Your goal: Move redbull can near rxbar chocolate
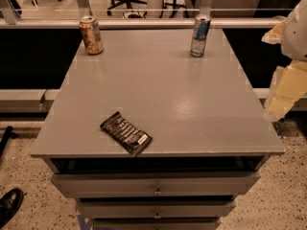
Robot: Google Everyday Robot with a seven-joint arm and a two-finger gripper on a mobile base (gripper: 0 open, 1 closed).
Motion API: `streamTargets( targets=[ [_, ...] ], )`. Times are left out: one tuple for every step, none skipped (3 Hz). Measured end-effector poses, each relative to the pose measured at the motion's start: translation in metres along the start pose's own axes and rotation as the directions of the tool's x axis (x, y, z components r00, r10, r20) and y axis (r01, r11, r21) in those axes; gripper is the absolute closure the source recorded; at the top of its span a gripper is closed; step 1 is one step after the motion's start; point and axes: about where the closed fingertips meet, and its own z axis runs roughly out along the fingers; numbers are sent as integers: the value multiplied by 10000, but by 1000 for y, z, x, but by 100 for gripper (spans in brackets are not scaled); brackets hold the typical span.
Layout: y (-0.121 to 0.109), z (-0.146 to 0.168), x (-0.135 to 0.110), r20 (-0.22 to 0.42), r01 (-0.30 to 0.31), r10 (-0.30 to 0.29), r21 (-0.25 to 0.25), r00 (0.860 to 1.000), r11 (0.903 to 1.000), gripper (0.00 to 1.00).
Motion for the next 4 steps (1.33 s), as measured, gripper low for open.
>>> streamTargets(
  targets=[
    [-39, 0, 17, 397, -148, 115, 855, 9991, 9962, 0],
    [-83, 7, 30, 1169, -297, 121, 1503, 9931, 9882, 0],
    [-138, 27, 27, 2465, -487, -13, 1968, 9691, 9792, 0],
    [-152, 34, 25, 2761, -556, -27, 2029, 9611, 9776, 0]
  ],
)
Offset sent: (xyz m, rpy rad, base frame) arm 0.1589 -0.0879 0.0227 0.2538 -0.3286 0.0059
